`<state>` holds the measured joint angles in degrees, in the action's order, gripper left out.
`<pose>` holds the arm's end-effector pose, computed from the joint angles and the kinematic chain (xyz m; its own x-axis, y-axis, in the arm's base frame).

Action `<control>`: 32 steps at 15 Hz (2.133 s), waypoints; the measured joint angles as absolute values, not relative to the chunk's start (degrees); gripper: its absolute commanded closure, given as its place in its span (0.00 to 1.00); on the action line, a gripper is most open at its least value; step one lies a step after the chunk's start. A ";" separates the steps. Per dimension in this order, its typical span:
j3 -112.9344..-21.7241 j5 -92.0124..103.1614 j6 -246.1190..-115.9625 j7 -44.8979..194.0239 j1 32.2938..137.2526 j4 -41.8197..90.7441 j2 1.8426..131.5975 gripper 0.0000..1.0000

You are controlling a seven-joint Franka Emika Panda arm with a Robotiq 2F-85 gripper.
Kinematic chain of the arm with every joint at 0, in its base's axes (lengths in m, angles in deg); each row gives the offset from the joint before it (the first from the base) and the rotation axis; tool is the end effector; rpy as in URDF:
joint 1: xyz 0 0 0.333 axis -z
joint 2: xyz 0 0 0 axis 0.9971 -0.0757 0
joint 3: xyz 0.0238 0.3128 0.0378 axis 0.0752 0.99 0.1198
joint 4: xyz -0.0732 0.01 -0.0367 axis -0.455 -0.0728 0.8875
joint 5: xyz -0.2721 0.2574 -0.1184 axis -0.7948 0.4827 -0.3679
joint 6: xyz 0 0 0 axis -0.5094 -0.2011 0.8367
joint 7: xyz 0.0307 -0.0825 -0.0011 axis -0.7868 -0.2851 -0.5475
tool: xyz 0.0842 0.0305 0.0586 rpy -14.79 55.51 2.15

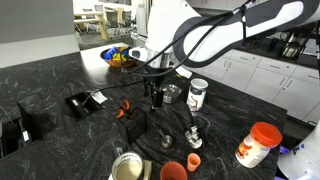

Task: Move the pen holder to the right

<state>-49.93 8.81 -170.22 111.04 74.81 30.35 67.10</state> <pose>0.6011 0.2574 0.4436 0.5590 0.8093 0.1804 0.8192 -0.5727 0.0308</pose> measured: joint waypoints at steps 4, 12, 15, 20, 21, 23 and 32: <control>-49.93 8.81 -170.22 111.03 74.81 30.35 67.09 0.00; -49.86 -1.36 -169.97 111.78 74.08 29.95 64.43 0.00; -49.44 -1.36 -170.14 113.21 73.55 28.65 62.83 0.00; -49.18 -1.35 -170.14 116.30 73.50 26.11 61.15 0.00; -49.08 -1.35 -170.14 117.23 73.50 25.66 60.74 0.00; -48.67 -1.35 -170.14 119.74 73.42 24.40 59.39 0.00; -48.16 -1.13 -169.71 127.80 72.62 19.69 54.87 0.00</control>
